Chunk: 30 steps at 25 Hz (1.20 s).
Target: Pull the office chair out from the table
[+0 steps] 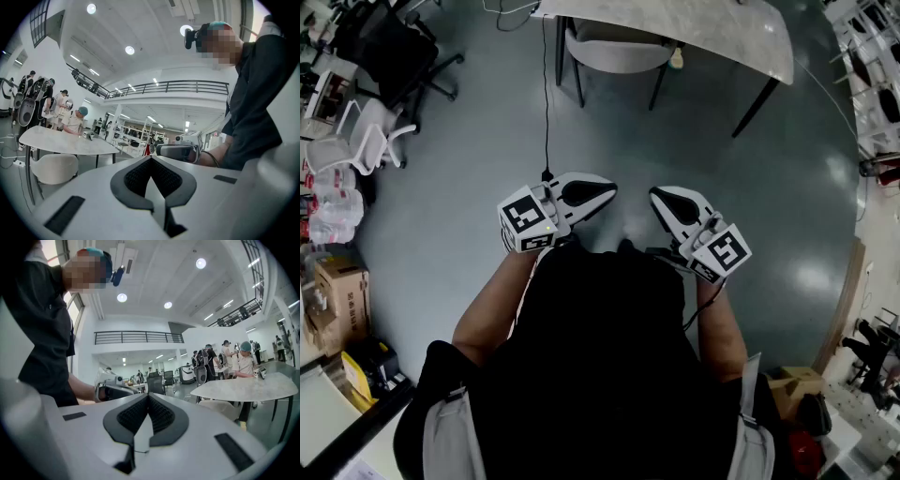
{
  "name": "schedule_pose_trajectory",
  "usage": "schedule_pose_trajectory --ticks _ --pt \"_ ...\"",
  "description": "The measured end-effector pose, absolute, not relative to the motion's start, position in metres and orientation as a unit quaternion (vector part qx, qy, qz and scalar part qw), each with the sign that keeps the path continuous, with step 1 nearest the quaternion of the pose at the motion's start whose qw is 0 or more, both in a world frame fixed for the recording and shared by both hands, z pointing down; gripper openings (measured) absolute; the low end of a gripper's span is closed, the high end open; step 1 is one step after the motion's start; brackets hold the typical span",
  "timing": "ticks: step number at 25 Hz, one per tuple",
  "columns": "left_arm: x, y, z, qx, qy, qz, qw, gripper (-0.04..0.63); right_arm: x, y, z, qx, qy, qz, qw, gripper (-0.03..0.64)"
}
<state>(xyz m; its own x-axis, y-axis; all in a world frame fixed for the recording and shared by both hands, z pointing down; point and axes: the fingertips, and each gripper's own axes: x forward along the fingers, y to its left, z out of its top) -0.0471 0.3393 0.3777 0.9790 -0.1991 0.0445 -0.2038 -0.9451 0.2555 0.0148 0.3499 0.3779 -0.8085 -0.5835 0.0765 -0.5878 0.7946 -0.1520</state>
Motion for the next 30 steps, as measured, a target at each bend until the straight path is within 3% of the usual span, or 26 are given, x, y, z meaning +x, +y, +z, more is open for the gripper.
schedule_pose_trajectory --ticks 14,23,30 --pt "-0.036 0.342 0.390 0.981 -0.122 0.015 0.147 0.008 0.015 0.364 0.392 0.266 -0.957 0.067 0.092 0.021" --pt "-0.011 0.341 0.395 0.979 -0.141 0.017 0.149 0.008 0.040 0.366 0.394 0.246 -0.962 0.079 0.087 0.021" --pt "-0.037 0.323 0.400 0.968 -0.200 0.022 0.148 0.008 0.062 0.358 0.407 0.250 -0.961 0.083 0.088 0.021"
